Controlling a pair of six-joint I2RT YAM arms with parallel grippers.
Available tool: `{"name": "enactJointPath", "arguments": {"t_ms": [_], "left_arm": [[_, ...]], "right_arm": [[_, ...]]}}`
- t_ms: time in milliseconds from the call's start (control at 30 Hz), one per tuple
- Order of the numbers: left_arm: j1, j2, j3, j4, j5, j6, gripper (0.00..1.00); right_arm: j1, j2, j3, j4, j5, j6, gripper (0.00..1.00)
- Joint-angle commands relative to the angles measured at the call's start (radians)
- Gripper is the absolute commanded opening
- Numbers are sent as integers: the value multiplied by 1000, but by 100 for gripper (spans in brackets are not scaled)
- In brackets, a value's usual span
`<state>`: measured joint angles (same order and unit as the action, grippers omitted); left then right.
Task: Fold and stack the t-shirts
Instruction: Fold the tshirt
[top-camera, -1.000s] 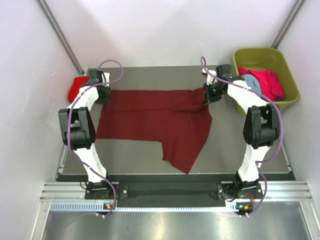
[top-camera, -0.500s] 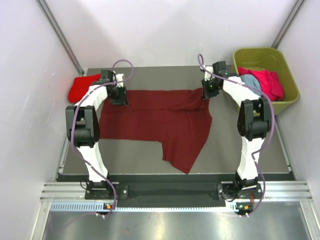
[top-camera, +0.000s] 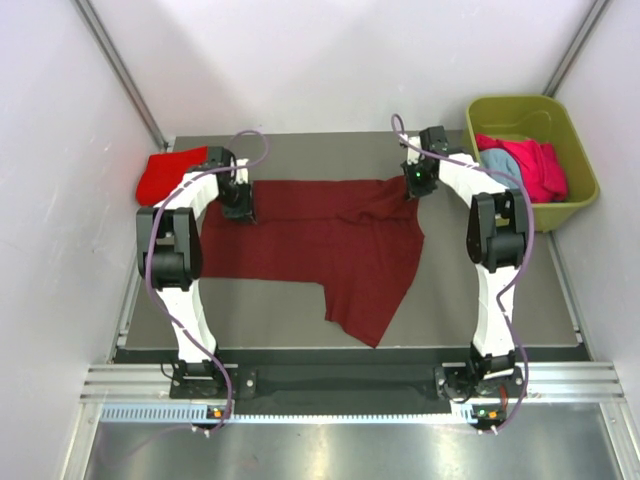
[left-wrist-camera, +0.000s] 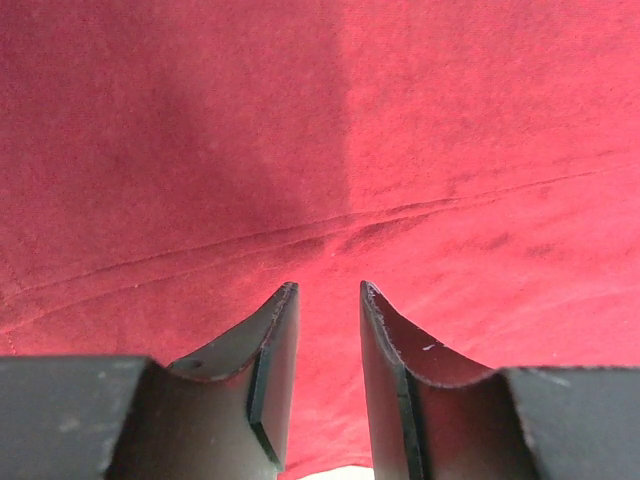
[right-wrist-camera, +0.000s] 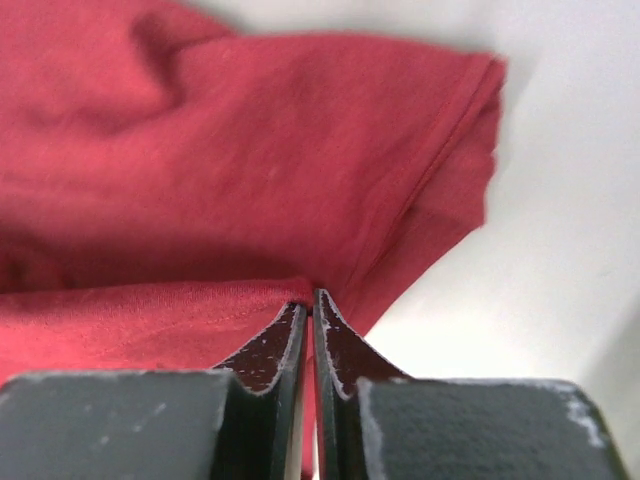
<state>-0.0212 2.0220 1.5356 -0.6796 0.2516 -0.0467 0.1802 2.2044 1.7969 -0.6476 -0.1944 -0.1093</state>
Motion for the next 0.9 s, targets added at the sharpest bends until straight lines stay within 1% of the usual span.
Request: {"name": "enactJointPath", "arguments": {"t_ms": [0,33,133,200,233,267,300,333,400,433,467,500,533,567,733,867], "left_arm": [[4,-5,-3,-18,-15,-2,35],[6,-3,-5,-24,-14,-2,35],[10,-6,-15,-31,-12,-5,35],[12,-11,-25,-28,-12,-5,35],[12,-14,-34,-25,-11,-5,35],[12,-17,-38,-23,-6,-8,35],[12,-19,-40,-21,-3,-10,34],[12,-17,-46,-18,0,-15,34],[12,-17,-52,-6,2,-22,34],[12,-13,-55,-5,5,-22,34],[12,-9,-54,-3,6,-28,34],[13,-6,-54,-5,9,-33,34],[14,-5,-52,-3,12,-33,34],[14,-5,-51,-3,15,-35,34],[12,-16,-40,-6,11,-32,33],[12,-29,-48,-5,2,-30,33]], "right_arm": [[15,3,84,45,46,-4,15],[19,-12,90,42,61,-18,34],[42,-96,82,49,93,-38,45],[70,-162,13,78,110,-55,48],[83,-240,-25,121,118,-87,49],[97,-283,-109,144,115,-108,49],[129,-323,-152,163,102,-133,49],[146,-391,-218,178,61,-177,48],[185,-435,-263,172,6,-196,47],[195,-448,-275,143,-64,-196,45],[217,-443,-278,123,-91,-194,45],[223,-414,-272,102,-115,-190,44],[231,-391,-260,56,-155,-190,41],[237,-370,-239,43,-163,-185,40],[254,-230,-151,26,-151,-184,33],[255,-141,-62,-17,-145,-207,31]]}}
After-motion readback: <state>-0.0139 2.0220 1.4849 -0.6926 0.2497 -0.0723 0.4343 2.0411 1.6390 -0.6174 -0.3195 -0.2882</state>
